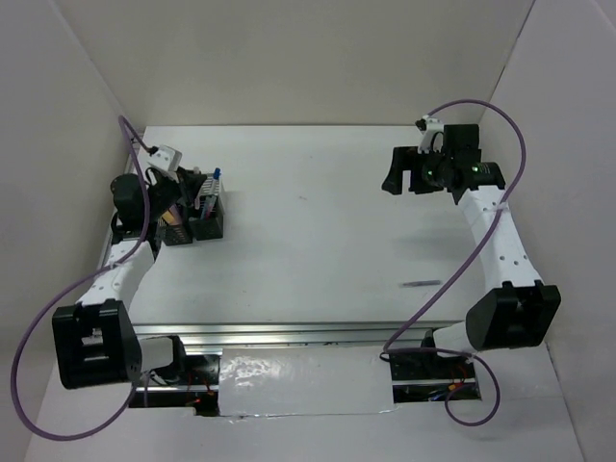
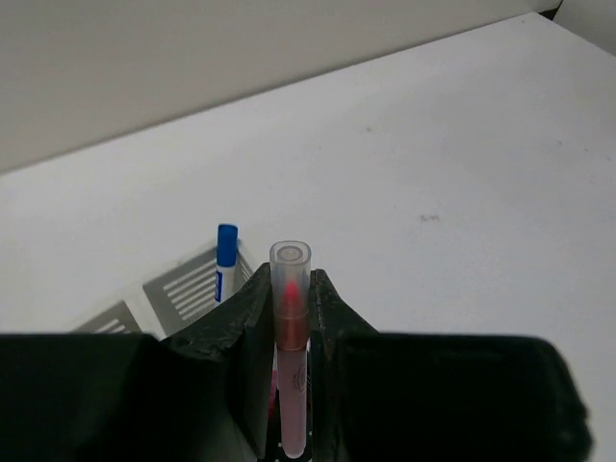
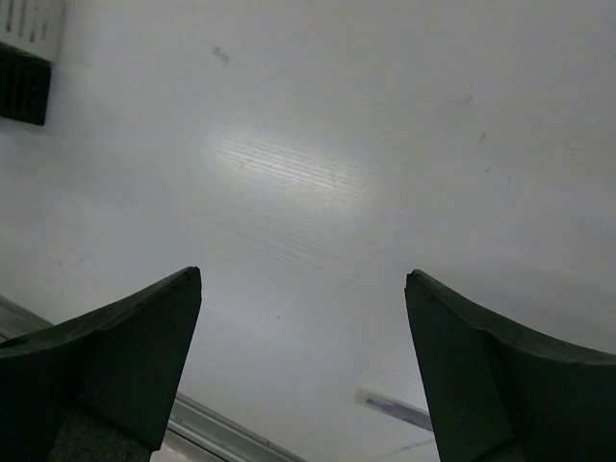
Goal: Sort the stationery into containers
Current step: Place the pen in the storage box.
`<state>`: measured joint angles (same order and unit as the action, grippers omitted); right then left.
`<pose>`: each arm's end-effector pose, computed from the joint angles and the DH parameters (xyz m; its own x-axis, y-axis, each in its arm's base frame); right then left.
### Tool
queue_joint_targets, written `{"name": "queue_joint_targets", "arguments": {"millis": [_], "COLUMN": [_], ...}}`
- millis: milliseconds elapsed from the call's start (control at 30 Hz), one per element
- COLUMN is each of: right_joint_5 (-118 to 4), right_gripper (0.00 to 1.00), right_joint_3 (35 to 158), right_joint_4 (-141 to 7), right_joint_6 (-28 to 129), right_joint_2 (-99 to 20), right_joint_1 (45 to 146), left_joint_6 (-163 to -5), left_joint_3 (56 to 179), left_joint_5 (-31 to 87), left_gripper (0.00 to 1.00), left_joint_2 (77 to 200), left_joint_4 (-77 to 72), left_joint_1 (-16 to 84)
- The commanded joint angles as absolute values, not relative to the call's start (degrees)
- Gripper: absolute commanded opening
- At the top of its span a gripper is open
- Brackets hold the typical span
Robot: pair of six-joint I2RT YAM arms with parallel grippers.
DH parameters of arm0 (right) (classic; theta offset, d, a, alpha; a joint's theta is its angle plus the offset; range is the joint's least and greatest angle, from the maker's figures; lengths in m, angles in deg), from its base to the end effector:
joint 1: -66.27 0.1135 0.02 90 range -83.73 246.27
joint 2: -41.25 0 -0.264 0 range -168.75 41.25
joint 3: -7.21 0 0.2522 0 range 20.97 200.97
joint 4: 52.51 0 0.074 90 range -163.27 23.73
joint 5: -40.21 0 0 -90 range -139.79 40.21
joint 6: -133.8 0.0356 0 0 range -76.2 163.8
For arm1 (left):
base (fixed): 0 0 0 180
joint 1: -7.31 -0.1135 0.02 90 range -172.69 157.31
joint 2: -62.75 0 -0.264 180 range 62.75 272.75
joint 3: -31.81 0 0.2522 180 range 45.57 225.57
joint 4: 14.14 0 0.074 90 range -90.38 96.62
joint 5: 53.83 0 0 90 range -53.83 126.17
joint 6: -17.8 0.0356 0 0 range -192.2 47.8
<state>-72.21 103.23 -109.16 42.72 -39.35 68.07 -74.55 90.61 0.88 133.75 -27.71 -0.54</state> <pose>0.2998 0.0230 0.3706 -0.6527 -0.0379 -0.7567 -0.3281 0.9144 0.2371 0.2837 0.0184 0.3123 0.0048 -0.0331 -0.9994 0.4612 0.8869 -0.0272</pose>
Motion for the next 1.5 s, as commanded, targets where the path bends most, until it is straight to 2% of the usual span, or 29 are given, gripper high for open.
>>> {"name": "queue_joint_targets", "arguments": {"millis": [0, 233, 433, 533, 667, 733, 833, 867, 967, 1100, 1200, 1300, 1400, 1467], "right_joint_5": [-70.8, -72.1, -74.5, -74.0, -72.0, -71.6, -71.4, -71.3, -70.7, -67.6, -65.5, -61.8, -60.4, -60.5], "right_gripper": [0.92, 0.92, 0.91, 0.91, 0.9, 0.89, 0.84, 0.82, 0.73, 0.54, 0.46, 0.39, 0.38, 0.39], "right_joint_3": [100.1, 98.0, 95.6, 95.5, 95.9, 96.4, 96.6, 96.3, 94.5, 90.0, 86.8, 83.4, 82.0, 81.8], "right_joint_4": [-105.3, -106.3, -108.6, -110.4, -112.8, -115.3, -119.2, -120.3, -124.6, -128.0, -130.9, -131.0, -131.9, -132.3], "right_joint_6": [40.7, 36.3, 28.2, 26.1, 21.2, 16.7, 9.8, 5.9, -2.5, -12.2, -21.0, -26.2, -28.9, -29.7], "right_joint_2": [-38.1, -36.2, -34.6, -34.8, -35.2, -35.7, -35.7, -35.6, -34.4, -32.2, -31.0, -30.2, -30.9, -32.2], "right_joint_1": [67.1, 67.1, 67.0, 66.8, 66.7, 66.7, 64.5, 64.3, 63.5, 61.5, 59.9, 59.7, 59.7, 59.8], "left_joint_6": [-81.8, -83.7, -81.1, -81.3, -80.9, -81.0, -80.7, -80.3, -79.6, -79.8, -80.5, -79.7, -77.1, -74.5], "left_joint_3": [88.5, 88.6, 88.8, 88.3, 86.9, 86.7, 86.7, 86.9, 86.8, 87.2, 87.9, 88.6, 88.9, 88.9], "left_joint_5": [-3.3, -3.1, -4.0, -4.5, -4.4, -4.6, -4.9, -5.2, -6.0, -7.3, -8.7, -10.8, -13.2, -14.1], "left_gripper": [0.0, 0.0, 0.1, 0.18, 0.23, 0.31, 0.43, 0.52, 0.61, 0.63, 0.64, 0.65, 0.67, 0.72], "left_joint_2": [136.7, 144.3, 147.7, 148.0, 147.3, 146.7, 145.6, 144.8, 143.3, 141.2, 138.6, 135.8, 132.6, 130.3], "left_joint_4": [-43.2, -50.6, -52.5, -52.4, -51.7, -51.1, -49.3, -48.7, -47.5, -46.0, -44.2, -39.8, -34.9, -31.4], "left_joint_1": [-2.5, -4.8, -4.9, -4.9, -5.0, -5.2, -5.3, -5.3, -5.3, -5.5, -5.3, -4.1, -2.8, -2.2]}}
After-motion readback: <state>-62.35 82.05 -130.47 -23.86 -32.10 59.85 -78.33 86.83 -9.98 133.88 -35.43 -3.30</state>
